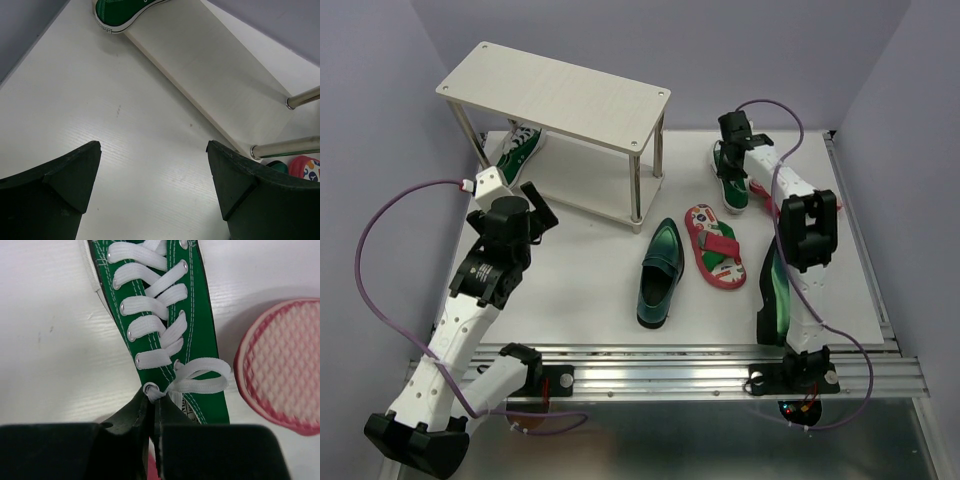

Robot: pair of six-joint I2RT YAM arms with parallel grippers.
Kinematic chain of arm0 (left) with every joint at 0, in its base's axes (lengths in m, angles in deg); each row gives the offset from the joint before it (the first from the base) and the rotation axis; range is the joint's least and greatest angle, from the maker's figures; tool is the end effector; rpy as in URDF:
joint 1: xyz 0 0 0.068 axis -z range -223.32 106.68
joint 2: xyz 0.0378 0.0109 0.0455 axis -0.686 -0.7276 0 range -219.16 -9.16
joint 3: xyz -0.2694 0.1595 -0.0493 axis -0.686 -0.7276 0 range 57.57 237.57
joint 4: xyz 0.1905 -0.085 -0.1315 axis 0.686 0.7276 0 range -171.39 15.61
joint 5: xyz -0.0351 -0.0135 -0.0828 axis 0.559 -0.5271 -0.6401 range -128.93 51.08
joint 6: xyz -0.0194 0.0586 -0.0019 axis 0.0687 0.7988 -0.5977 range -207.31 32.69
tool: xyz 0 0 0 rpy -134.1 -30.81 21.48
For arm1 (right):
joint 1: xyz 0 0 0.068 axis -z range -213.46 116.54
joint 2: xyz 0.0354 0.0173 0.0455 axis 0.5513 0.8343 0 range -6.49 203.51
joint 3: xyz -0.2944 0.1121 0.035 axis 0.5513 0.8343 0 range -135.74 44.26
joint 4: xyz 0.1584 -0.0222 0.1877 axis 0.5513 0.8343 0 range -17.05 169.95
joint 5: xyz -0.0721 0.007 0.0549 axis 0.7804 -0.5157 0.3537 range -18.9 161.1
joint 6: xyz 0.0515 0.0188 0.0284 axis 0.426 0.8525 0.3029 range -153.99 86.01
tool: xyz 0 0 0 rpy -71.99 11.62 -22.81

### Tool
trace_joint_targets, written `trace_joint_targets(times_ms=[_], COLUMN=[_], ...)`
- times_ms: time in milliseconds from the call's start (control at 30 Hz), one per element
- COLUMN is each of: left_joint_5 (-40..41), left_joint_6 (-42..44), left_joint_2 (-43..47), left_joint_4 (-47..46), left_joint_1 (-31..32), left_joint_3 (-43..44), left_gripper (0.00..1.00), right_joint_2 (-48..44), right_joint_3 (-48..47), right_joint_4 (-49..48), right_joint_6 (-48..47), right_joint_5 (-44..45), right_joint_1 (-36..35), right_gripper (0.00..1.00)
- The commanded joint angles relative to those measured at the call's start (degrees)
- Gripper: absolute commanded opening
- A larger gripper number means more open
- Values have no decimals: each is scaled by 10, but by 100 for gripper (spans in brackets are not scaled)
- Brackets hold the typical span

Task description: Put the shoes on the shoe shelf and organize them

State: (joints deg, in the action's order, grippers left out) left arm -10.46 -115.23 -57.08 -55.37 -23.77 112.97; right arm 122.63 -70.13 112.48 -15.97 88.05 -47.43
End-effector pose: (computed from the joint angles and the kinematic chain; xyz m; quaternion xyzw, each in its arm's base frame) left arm 0.1403 -0.0261 0.3958 -0.2006 0.7743 -0.0451 0.5985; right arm 0.5090 0.1128 0.2570 0.0784 0.9392 -0.0512 0.3303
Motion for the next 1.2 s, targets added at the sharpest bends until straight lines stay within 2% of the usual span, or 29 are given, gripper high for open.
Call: trace_joint_targets(times_ms=[0, 200, 333, 600, 833, 1167], left_joint_5=[3, 1, 3, 3, -10, 25], left_joint_6=[3, 10, 22, 40, 36, 59], left_joint_2=[6, -4, -7, 5, 4, -10], left_joint_4=[-11, -15, -19, -43, -51, -34], left_joint_1=[4, 5, 4, 4, 5, 6], left_joint_3=[16, 21, 24, 10, 9, 37], left_gripper=[99, 99, 99, 99, 99, 95], right_joint_2=[-111, -225, -316, -493, -555, -564], right_joint_3=[4, 72, 165, 350, 413, 407], right_joint_4=[-43, -63, -80, -80, -62, -54], right_joint_6=[10, 65, 112, 188, 251, 298], right_joint_5=[-24, -78, -95, -52, -38, -48], right_joint_1=[-3, -3, -10, -107, -193, -318], right_gripper=[1, 1, 1, 1, 1, 1])
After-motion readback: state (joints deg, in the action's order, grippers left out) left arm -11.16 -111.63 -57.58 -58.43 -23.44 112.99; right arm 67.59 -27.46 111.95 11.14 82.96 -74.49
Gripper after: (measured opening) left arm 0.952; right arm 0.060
